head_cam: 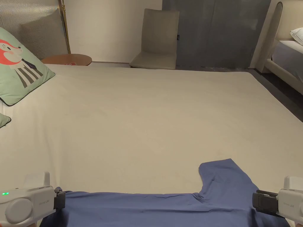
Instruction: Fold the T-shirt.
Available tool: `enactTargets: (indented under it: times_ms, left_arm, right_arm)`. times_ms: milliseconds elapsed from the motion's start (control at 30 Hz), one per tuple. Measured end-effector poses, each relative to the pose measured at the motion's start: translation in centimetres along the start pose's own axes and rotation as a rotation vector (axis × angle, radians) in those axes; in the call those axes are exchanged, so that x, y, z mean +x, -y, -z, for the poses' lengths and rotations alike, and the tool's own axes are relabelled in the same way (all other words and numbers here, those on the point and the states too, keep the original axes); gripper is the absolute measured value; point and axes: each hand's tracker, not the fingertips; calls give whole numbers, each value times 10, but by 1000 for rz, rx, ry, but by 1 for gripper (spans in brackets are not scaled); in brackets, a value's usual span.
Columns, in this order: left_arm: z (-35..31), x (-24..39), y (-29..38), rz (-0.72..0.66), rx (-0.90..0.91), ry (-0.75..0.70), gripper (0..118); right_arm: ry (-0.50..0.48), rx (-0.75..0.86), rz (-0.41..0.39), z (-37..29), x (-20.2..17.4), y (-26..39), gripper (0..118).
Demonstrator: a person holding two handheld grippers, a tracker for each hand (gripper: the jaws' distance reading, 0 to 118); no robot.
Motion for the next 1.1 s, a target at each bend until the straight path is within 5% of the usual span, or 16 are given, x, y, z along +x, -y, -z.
enactTargets:
  times_ms: [200,233,300,333,467,700,1100]
  left_arm:
    - [-7,1,-1,3,11,-6,4]
    - [-8,1,-1,1,11,-6,4]
    - [-11,2,-3,0,11,-4,4]
    - [-12,3,-4,5,10,-6,4]
    - [-27,5,-7,5,21,23,4]
    - [-74,5,-7,19,74,43,4]
    - [-163,-27,61,-1,100,60,4]
  right_arm:
    - [-35,-140,-26,31,-2,-8,81]
    - [-24,-132,-31,28,-3,-9,70]
    - [-75,-99,-66,18,-3,-12,19]
    - [-43,-90,-109,11,-6,-11,5]
    - [-56,-38,-206,-22,-5,-10,5]
    - [-178,66,-47,-103,37,-4,5]
    - [-176,143,-128,-227,51,82,5]
